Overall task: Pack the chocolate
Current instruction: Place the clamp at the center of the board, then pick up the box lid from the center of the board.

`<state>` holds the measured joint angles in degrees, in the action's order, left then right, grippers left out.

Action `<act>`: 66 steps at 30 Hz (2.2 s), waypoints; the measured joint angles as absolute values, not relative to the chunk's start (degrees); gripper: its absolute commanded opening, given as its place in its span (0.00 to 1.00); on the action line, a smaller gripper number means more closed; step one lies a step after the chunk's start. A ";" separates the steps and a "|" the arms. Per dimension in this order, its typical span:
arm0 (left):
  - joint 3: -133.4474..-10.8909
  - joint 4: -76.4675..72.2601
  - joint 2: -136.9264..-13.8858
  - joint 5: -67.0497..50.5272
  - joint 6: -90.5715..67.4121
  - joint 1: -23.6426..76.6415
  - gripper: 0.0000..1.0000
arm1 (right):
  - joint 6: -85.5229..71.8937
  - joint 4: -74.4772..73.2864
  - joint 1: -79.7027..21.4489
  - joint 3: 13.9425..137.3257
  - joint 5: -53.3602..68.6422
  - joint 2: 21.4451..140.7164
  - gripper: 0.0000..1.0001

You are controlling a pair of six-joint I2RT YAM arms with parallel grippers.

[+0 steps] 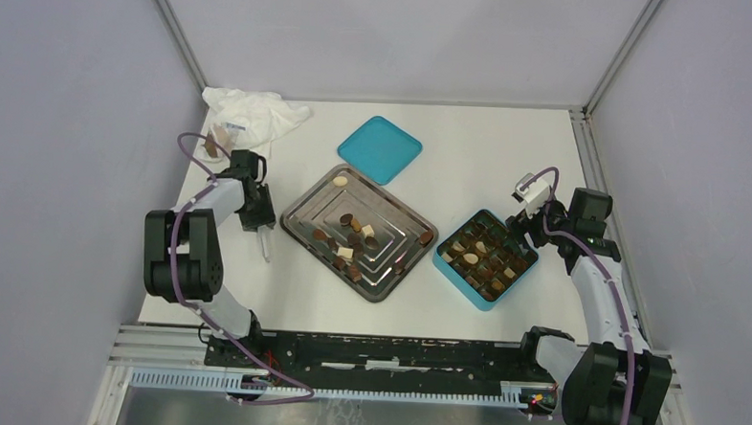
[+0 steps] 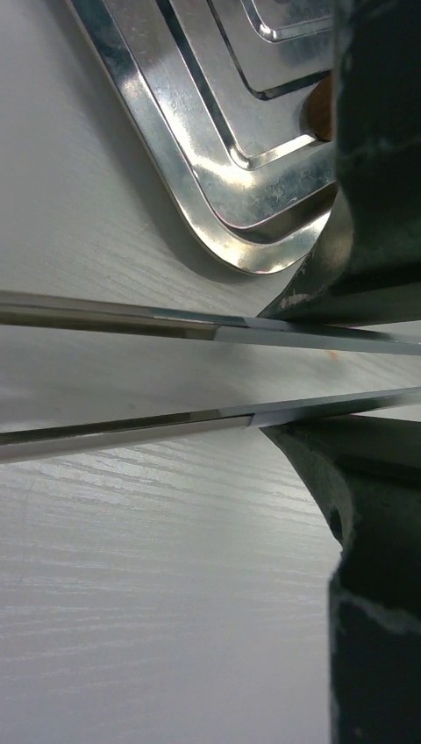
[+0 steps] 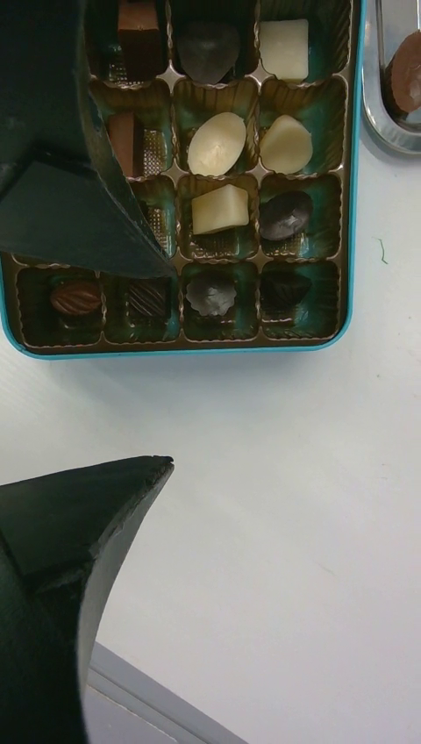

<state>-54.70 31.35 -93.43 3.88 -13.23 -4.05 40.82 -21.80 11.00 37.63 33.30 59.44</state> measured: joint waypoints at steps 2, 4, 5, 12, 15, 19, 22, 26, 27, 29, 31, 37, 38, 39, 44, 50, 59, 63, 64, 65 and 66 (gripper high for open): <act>-54.61 31.48 -93.43 3.88 -13.23 -4.05 0.47 | 40.84 -21.82 11.00 37.63 33.58 59.31 0.80; -54.59 31.59 -93.62 3.88 -13.23 -4.05 0.49 | 40.82 -21.87 11.00 37.63 33.78 59.29 0.80; -54.59 31.62 -93.78 3.88 -13.26 -4.05 0.50 | 40.84 -21.91 11.00 37.63 33.89 59.29 0.80; -54.57 31.68 -94.54 3.90 -13.26 -4.05 0.60 | 41.04 -21.96 11.27 37.63 33.93 57.98 0.81; -54.57 31.66 -94.54 3.97 -13.26 -4.05 0.65 | 41.23 -21.96 11.42 37.63 34.00 57.41 0.81; -54.57 31.68 -94.45 4.32 -13.26 -4.05 0.68 | 41.63 -21.98 11.51 37.63 34.09 57.23 0.81; -54.57 31.86 -93.93 4.64 -13.26 -4.05 0.70 | 41.93 -21.98 11.97 37.63 34.22 56.27 0.82; -53.98 32.16 -88.77 5.65 -13.26 -4.05 0.72 | 42.33 -21.65 12.53 37.36 35.38 53.52 0.87; -53.69 32.10 -86.48 5.76 -13.26 -4.05 0.72 | 42.37 -21.47 12.56 37.10 36.01 52.77 0.90; -53.04 31.81 -80.20 5.69 -13.26 -4.05 0.77 | 42.89 -21.17 12.67 36.27 38.65 51.09 0.98; -52.84 30.96 -74.06 5.54 -13.26 -4.05 0.87 | 43.55 -21.06 12.75 35.44 42.57 50.00 0.98; -52.03 25.89 -59.79 -1.63 -13.82 -4.14 0.99 | 50.06 -22.20 12.73 33.12 61.58 50.22 0.98; -52.03 24.45 -59.00 -4.56 -14.46 -4.19 0.98 | 51.75 -23.07 12.56 33.21 64.79 50.83 0.98; -52.03 22.85 -58.85 -7.97 -15.16 -4.16 0.97 | 53.30 -24.14 12.05 33.58 67.48 51.59 0.98; -51.72 11.40 -66.48 -24.99 -23.24 -2.24 0.94 | 53.12 -25.28 6.66 39.83 70.85 56.84 0.98; -59.96 9.08 -82.41 -23.94 -24.84 13.15 0.81 | 39.11 -14.33 5.41 37.47 60.31 59.00 0.98; -99.55 22.50 -118.50 -9.61 -16.62 26.63 0.51 | 34.72 -11.20 6.57 35.09 52.62 57.41 0.98; -111.83 30.33 -129.69 -3.73 -12.58 28.93 0.49 | 34.44 -10.61 6.61 35.09 51.42 57.06 0.98; -113.89 31.90 -131.63 -2.57 -11.75 29.28 0.48 | 34.39 -10.61 6.61 35.09 51.20 57.06 0.98; -115.22 32.97 -132.99 -1.87 -11.20 29.52 0.47 | 34.35 -10.59 6.61 35.09 51.03 57.06 0.98; -116.33 34.06 -134.04 -1.30 -10.92 29.76 0.46 | 34.30 -10.52 6.61 35.09 50.87 57.06 0.98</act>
